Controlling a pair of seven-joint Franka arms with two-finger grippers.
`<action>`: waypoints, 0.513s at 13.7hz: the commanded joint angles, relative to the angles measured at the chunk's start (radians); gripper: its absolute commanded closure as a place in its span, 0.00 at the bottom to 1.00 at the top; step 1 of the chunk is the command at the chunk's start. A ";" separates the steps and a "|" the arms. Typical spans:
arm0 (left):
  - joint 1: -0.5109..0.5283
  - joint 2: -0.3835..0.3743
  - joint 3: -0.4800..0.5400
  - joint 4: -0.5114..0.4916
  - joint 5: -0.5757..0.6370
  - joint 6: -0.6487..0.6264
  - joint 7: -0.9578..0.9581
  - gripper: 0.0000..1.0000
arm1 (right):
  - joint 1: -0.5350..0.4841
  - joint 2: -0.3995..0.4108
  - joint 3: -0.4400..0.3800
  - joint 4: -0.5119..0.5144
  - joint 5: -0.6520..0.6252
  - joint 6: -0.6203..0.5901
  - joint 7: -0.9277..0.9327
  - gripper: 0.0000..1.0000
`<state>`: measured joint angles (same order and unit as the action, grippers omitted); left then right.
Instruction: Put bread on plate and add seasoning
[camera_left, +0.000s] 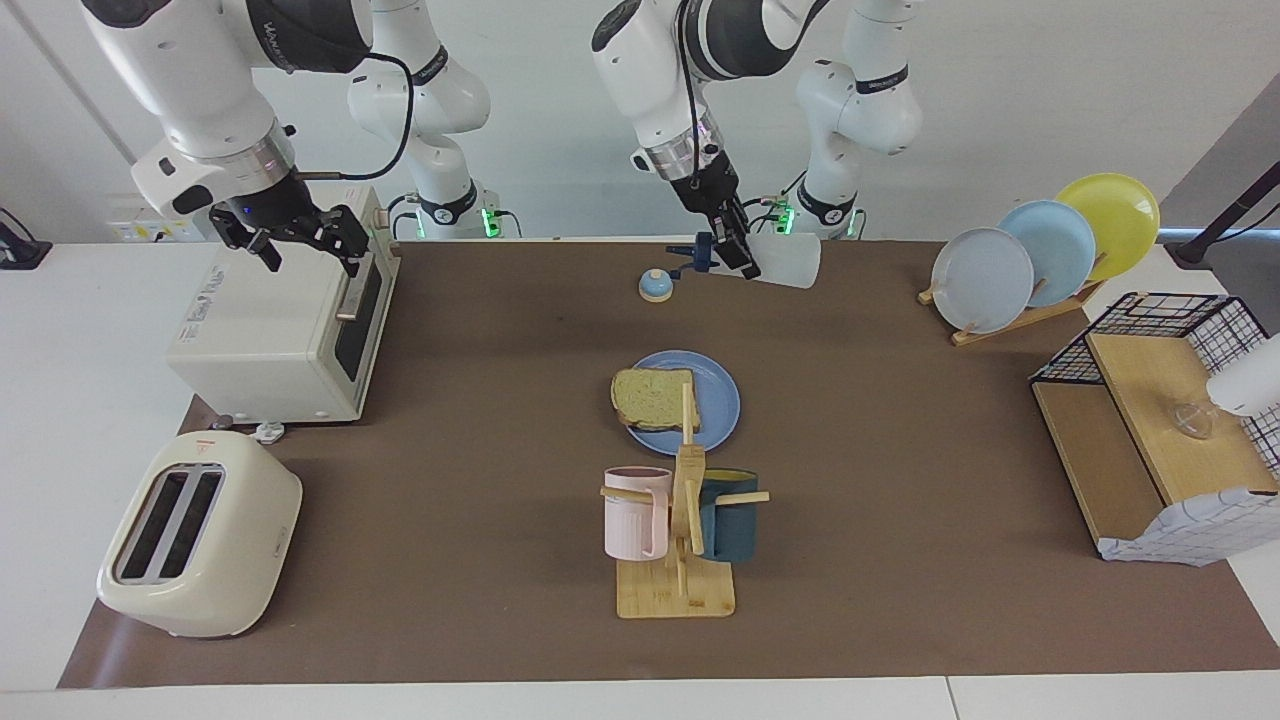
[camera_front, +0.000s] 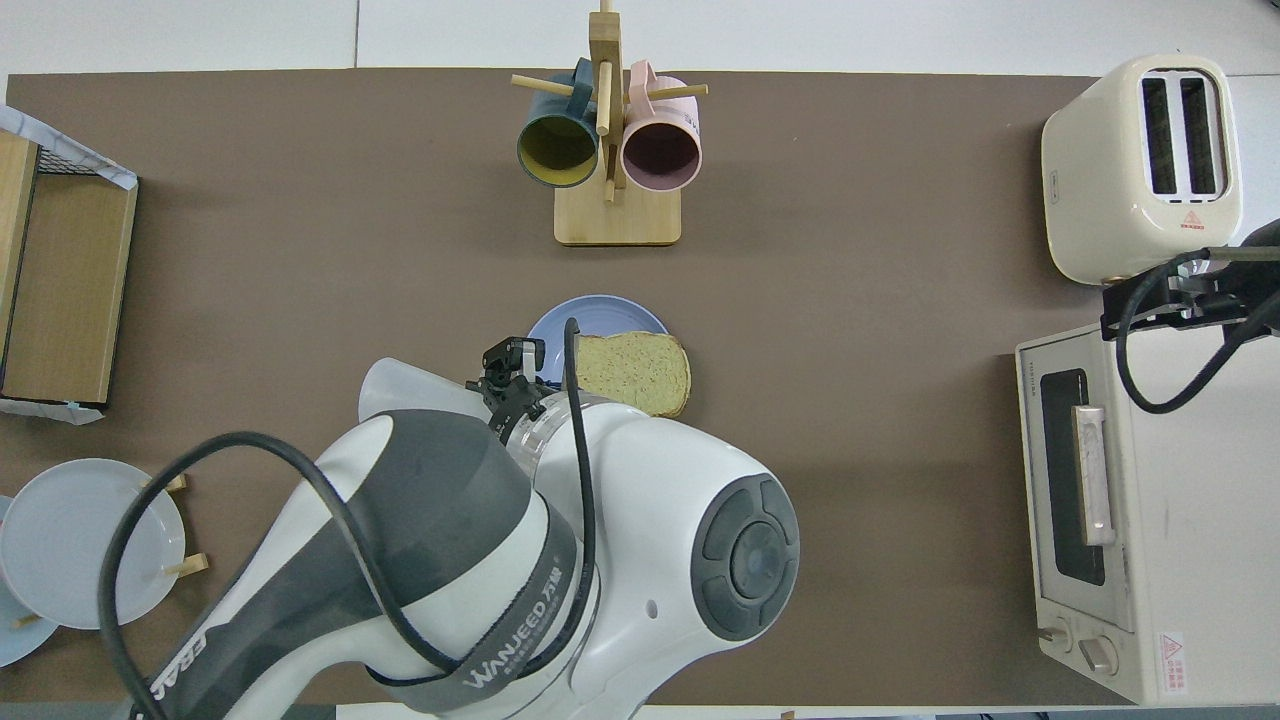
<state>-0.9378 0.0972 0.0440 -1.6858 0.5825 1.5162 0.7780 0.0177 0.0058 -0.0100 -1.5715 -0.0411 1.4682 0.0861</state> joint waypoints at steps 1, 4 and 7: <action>-0.039 0.064 0.005 0.037 0.065 -0.050 -0.077 1.00 | -0.016 -0.009 0.008 -0.004 0.020 0.017 -0.040 0.00; -0.041 0.065 0.005 0.028 0.092 -0.063 -0.077 1.00 | -0.019 -0.003 0.005 0.016 0.017 0.012 -0.077 0.00; -0.045 0.113 0.005 0.017 0.137 -0.083 -0.085 1.00 | -0.021 -0.003 0.005 0.016 0.018 0.023 -0.078 0.00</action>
<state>-0.9668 0.1641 0.0429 -1.6837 0.6790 1.4719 0.7100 0.0163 0.0056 -0.0110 -1.5571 -0.0409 1.4751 0.0401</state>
